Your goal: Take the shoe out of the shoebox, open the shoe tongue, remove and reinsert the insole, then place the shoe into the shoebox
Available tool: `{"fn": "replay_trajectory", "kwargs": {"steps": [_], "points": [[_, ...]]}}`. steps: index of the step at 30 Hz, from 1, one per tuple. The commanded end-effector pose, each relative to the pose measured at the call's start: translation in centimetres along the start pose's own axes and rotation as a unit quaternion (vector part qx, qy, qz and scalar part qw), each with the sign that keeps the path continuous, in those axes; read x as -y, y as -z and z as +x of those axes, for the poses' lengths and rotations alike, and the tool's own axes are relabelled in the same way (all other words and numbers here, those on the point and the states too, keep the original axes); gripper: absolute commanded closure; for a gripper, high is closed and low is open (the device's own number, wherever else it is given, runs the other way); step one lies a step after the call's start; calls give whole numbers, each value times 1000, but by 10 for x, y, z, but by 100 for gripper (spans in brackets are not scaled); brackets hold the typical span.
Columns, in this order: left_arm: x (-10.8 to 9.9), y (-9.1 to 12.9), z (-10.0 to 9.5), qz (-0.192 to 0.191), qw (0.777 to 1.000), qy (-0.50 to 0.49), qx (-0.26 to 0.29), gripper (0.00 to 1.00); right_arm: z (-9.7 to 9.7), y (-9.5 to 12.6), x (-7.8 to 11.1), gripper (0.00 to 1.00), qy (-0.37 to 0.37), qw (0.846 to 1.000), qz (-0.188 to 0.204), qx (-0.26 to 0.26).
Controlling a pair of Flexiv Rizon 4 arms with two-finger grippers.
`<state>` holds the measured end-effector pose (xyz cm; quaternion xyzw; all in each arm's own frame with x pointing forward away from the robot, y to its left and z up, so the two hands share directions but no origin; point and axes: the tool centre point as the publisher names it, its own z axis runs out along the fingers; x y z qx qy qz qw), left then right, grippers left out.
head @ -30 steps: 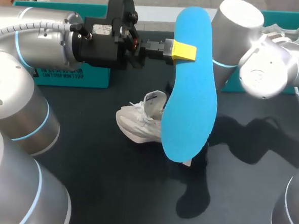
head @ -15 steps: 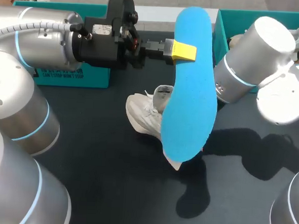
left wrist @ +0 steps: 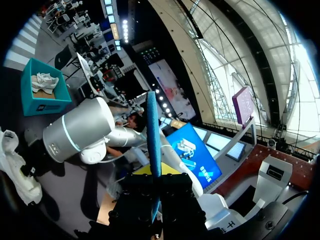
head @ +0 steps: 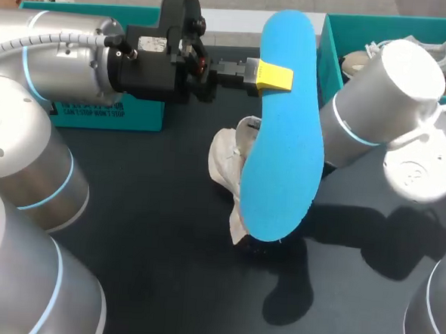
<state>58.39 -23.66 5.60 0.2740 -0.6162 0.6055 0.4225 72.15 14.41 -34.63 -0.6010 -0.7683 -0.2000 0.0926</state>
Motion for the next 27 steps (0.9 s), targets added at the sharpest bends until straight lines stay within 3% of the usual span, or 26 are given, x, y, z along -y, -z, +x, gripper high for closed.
{"fn": "replay_trajectory", "kwargs": {"steps": [1,12,27], "points": [[-2,0,-1,2,1000,0,-1,100,5,-4,6,100,-50,998,-13,23],[-2,0,-1,2,1000,0,-1,100,5,-4,6,100,-50,998,-13,23],[-2,0,-1,2,1000,0,-1,100,-1,-33,-1,100,-88,994,-42,41]]}}
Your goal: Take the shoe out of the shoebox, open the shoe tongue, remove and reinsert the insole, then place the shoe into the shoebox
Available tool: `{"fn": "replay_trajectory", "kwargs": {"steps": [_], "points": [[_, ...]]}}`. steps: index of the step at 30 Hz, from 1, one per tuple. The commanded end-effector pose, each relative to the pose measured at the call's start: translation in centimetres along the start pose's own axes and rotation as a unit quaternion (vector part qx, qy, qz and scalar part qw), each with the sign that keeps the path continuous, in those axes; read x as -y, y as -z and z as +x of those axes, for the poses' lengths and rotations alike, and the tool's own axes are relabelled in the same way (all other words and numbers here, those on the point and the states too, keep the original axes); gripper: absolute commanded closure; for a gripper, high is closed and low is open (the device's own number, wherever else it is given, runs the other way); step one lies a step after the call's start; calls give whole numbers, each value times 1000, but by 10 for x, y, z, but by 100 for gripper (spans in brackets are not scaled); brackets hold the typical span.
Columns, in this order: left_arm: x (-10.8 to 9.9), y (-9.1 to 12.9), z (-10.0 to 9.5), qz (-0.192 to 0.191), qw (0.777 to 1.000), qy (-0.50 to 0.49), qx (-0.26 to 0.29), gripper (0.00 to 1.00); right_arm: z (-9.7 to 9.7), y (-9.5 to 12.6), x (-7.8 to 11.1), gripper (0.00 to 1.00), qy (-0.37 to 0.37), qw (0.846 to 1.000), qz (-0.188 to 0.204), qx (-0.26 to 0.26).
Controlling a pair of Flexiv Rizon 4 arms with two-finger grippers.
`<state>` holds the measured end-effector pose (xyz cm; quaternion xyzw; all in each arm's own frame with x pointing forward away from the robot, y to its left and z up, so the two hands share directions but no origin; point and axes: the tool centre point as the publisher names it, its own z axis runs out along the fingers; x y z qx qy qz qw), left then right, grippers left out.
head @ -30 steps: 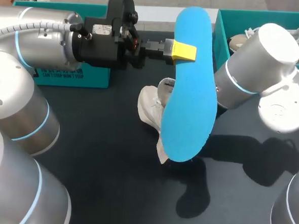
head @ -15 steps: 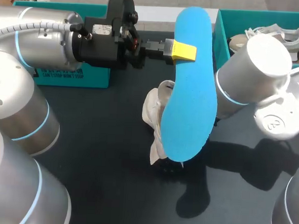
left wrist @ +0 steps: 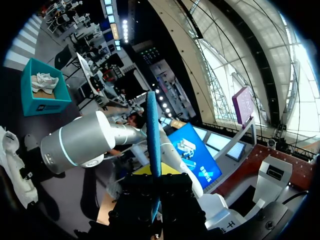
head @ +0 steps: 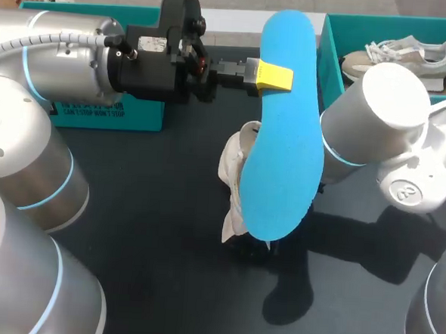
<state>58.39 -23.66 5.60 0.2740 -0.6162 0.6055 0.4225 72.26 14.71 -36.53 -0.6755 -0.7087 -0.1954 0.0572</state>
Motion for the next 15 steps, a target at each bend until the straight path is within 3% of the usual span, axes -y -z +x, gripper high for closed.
{"fn": "replay_trajectory", "kwargs": {"steps": [1,15], "points": [[-2,0,-1,2,1000,0,-1,100,6,-16,-1,100,-4,1000,-8,1],[-2,0,-1,2,1000,0,-1,100,4,-40,0,100,-21,999,-27,23]]}}
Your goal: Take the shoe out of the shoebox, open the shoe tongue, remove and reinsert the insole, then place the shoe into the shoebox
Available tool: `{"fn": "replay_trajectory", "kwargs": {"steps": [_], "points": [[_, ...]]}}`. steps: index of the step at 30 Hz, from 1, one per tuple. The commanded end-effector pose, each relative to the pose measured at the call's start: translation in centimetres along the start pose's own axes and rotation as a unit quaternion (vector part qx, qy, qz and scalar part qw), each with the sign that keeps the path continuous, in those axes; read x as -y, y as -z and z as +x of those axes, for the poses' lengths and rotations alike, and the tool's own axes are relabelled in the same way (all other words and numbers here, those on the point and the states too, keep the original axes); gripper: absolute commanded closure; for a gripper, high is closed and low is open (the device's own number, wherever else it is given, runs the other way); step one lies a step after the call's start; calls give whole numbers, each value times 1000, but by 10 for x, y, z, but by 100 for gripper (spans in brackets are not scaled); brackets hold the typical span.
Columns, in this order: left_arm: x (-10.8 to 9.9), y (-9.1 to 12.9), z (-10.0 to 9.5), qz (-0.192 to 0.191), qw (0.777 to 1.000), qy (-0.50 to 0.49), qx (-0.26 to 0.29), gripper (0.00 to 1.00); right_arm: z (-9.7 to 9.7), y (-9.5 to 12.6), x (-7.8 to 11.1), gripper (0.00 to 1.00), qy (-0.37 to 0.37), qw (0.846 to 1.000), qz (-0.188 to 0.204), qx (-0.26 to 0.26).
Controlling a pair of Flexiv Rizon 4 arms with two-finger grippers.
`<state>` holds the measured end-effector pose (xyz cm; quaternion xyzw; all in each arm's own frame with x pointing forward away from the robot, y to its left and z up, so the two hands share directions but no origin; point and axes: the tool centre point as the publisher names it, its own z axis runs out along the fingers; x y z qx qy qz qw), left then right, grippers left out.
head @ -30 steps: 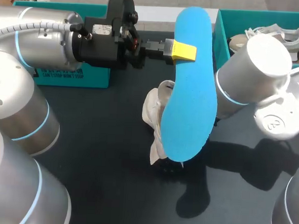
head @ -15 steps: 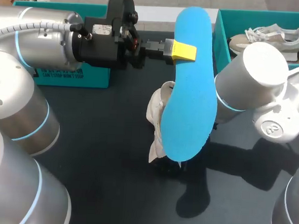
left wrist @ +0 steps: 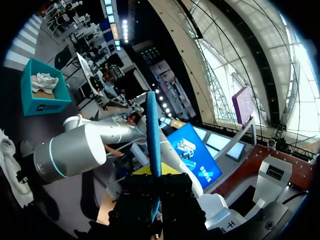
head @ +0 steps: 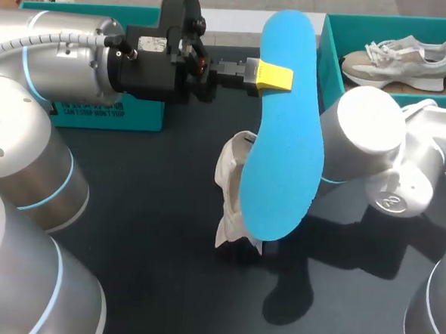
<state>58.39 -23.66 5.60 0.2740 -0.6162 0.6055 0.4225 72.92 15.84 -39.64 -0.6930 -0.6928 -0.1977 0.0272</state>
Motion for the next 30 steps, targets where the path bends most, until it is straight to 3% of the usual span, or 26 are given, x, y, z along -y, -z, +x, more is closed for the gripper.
{"fn": "replay_trajectory", "kwargs": {"steps": [1,2,3,4,14,19,30], "points": [[-2,0,-1,2,1000,0,-1,100,5,-6,0,100,-9,1000,-5,-1],[-2,0,-1,2,1000,0,-1,100,5,-6,1,77,-11,1000,-4,-6],[-2,0,-1,2,1000,0,-1,100,5,-6,2,8,-13,1000,-4,-11],[-2,0,-1,2,1000,0,-1,100,5,-3,3,0,-15,1000,-8,-13],[-2,0,-1,2,1000,0,-1,100,-1,45,3,0,-42,997,-3,-60],[-2,0,-1,2,1000,0,-1,100,-4,73,1,0,-62,984,20,-168],[-2,0,-1,2,1000,0,-1,100,-4,73,1,0,-62,984,20,-168]]}}
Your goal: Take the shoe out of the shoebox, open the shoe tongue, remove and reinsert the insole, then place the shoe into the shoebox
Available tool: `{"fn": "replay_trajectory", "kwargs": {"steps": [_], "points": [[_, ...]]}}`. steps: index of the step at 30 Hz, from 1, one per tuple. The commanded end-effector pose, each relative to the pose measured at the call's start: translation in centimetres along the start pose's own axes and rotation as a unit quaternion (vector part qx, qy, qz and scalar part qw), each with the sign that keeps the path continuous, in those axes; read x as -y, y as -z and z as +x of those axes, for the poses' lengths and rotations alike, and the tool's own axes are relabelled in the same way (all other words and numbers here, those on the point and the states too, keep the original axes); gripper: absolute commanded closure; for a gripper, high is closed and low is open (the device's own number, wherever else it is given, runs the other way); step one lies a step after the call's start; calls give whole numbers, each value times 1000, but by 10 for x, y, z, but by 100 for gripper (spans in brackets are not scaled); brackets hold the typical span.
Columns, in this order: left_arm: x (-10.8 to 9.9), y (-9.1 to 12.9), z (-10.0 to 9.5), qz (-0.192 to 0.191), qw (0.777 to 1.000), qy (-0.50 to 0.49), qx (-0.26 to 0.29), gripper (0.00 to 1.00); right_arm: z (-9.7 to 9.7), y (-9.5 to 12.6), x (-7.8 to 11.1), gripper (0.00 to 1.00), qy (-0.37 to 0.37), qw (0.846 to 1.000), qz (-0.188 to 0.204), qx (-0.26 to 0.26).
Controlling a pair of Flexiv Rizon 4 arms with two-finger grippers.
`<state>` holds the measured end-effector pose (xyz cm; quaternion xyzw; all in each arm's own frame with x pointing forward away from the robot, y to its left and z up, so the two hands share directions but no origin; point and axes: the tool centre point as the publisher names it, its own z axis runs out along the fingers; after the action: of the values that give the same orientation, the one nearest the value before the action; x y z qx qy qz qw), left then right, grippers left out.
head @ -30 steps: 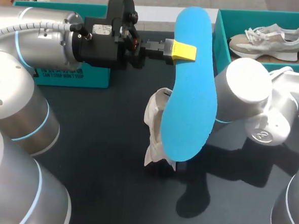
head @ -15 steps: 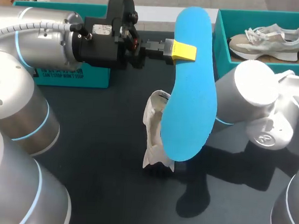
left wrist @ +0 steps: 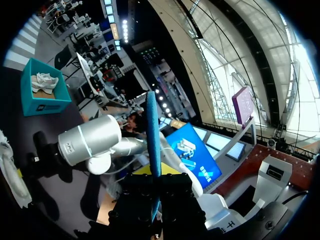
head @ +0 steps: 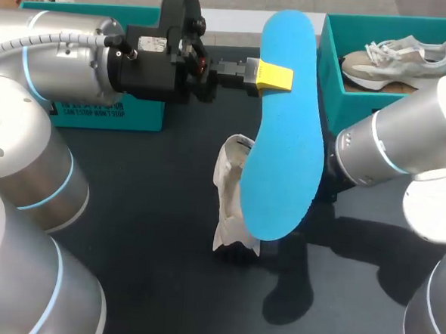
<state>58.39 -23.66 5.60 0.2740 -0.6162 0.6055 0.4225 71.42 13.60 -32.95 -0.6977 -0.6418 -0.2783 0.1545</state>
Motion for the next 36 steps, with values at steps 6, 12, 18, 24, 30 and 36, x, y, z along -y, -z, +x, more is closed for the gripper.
{"fn": "replay_trajectory", "kwargs": {"steps": [6,12,18,24,30,36], "points": [[-2,0,-1,2,1000,0,-1,100,1,15,-3,0,-1,999,-16,-45],[-2,0,-1,2,1000,0,-1,100,12,53,-12,0,-17,989,-15,-144],[-2,0,-1,2,1000,0,-1,100,24,78,-20,0,-2,972,-10,-234],[-2,0,-1,2,1000,0,-1,100,33,99,-27,0,4,949,6,-315],[-2,0,-1,2,1000,0,-1,100,44,122,-35,0,-2,936,20,-352],[-2,0,-1,2,1000,0,-1,100,51,141,-41,0,1,931,32,-363]]}}
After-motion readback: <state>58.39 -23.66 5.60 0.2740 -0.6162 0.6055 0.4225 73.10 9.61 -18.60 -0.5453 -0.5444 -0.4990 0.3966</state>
